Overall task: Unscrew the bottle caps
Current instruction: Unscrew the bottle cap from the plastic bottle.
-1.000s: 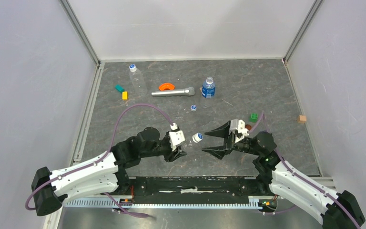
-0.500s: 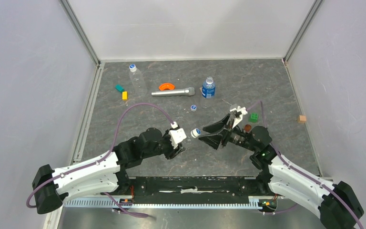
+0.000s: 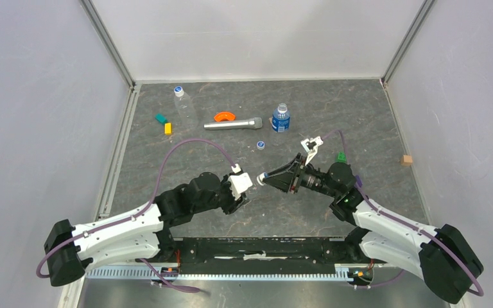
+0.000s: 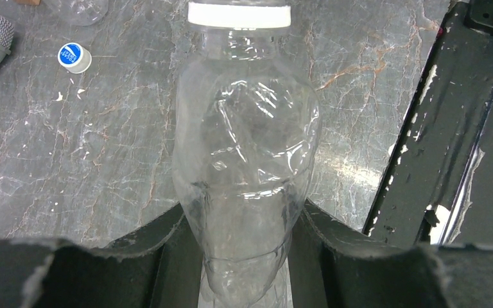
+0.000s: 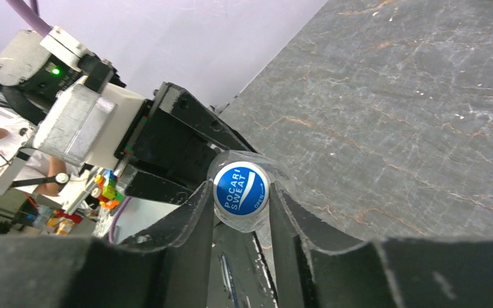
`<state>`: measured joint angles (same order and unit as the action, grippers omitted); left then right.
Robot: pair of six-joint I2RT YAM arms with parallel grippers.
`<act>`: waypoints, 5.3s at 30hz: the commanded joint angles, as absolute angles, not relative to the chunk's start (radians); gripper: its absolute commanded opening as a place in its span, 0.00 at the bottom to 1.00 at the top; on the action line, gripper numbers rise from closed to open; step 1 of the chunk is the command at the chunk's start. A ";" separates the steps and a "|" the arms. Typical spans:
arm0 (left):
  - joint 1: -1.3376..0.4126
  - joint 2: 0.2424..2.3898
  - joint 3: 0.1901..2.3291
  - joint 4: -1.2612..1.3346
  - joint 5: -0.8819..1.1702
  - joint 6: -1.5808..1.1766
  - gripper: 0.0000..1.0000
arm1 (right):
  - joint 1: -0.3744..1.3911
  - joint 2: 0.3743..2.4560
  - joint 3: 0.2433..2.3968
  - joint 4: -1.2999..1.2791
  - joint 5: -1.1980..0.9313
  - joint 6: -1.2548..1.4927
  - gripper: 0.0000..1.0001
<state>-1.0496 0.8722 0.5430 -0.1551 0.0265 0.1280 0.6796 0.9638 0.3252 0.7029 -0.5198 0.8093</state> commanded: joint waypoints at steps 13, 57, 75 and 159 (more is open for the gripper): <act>-1.052 0.741 0.514 -0.003 0.327 0.140 0.15 | 0.680 0.926 0.412 0.625 -0.967 0.254 0.22; -1.057 0.860 0.543 -0.100 -0.057 0.143 0.16 | 0.673 0.823 0.294 0.705 -0.420 0.752 0.73; -1.059 0.877 0.535 -0.094 -0.045 0.135 0.16 | 0.674 1.068 0.301 0.954 -0.537 0.879 0.60; -1.042 0.757 0.567 -0.098 0.418 0.147 0.18 | 0.579 0.799 0.389 0.557 -0.885 0.125 0.30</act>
<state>-1.0332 0.7605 0.5064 -0.1593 0.3405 0.1204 0.6189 0.8108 0.4110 0.4866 -0.9791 0.0914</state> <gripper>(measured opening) 0.494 0.356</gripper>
